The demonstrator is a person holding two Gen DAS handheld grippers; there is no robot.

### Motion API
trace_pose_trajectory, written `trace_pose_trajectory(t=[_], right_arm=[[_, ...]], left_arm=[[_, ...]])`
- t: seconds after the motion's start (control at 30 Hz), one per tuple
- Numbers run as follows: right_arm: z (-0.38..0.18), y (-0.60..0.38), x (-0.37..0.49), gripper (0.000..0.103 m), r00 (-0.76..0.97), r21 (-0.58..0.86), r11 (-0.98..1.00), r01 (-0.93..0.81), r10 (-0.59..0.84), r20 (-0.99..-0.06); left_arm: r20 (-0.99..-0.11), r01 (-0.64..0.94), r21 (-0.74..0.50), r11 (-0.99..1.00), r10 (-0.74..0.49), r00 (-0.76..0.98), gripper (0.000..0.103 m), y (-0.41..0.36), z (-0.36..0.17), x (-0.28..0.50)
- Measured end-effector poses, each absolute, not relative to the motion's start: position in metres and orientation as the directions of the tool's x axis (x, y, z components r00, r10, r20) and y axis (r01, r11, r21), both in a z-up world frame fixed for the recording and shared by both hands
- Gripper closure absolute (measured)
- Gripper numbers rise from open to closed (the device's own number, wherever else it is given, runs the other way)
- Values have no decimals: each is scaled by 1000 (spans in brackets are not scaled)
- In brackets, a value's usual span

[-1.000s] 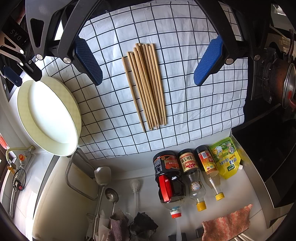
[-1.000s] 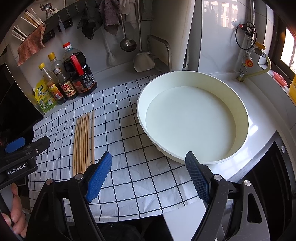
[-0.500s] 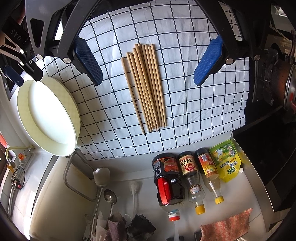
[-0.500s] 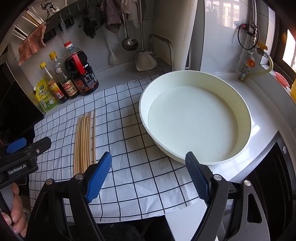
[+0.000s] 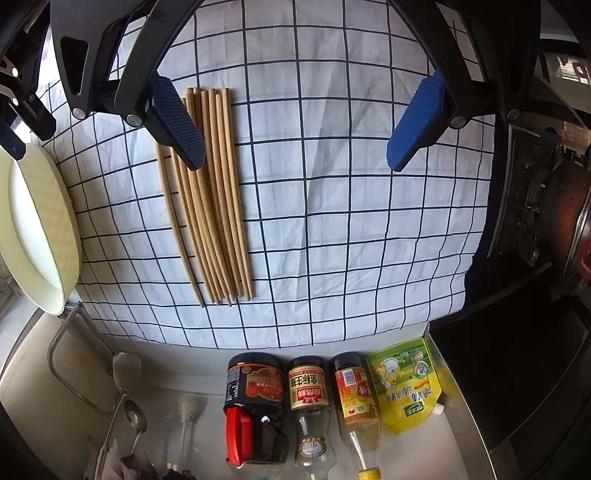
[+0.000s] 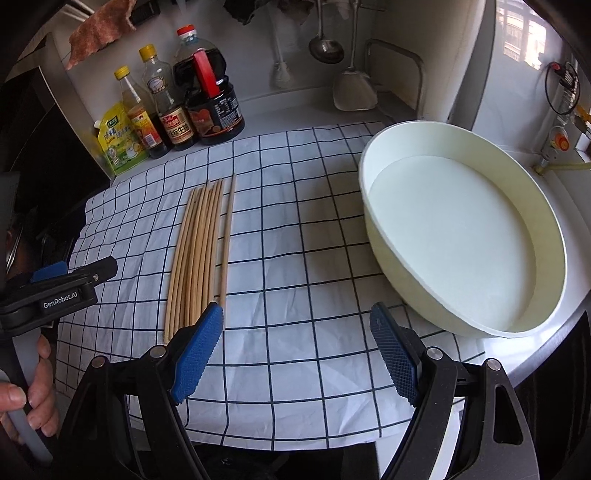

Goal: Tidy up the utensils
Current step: 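Close the left gripper on one wooden chopstick while the right gripper grasps another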

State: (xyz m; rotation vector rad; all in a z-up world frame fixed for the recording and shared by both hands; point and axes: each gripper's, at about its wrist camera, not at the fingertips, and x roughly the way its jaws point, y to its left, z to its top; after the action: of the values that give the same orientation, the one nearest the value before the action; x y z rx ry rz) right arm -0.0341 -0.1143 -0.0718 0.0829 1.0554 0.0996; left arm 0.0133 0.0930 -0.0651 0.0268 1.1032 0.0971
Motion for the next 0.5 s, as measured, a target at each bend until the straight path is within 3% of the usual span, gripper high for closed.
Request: trace_pose_trajectory(t=[0.5], right_arm=[[-140, -63, 30, 25, 445, 63, 996, -68, 87, -891]], left_arm=[[-898, -25, 32, 999, 40, 438, 7, 109, -119, 53]])
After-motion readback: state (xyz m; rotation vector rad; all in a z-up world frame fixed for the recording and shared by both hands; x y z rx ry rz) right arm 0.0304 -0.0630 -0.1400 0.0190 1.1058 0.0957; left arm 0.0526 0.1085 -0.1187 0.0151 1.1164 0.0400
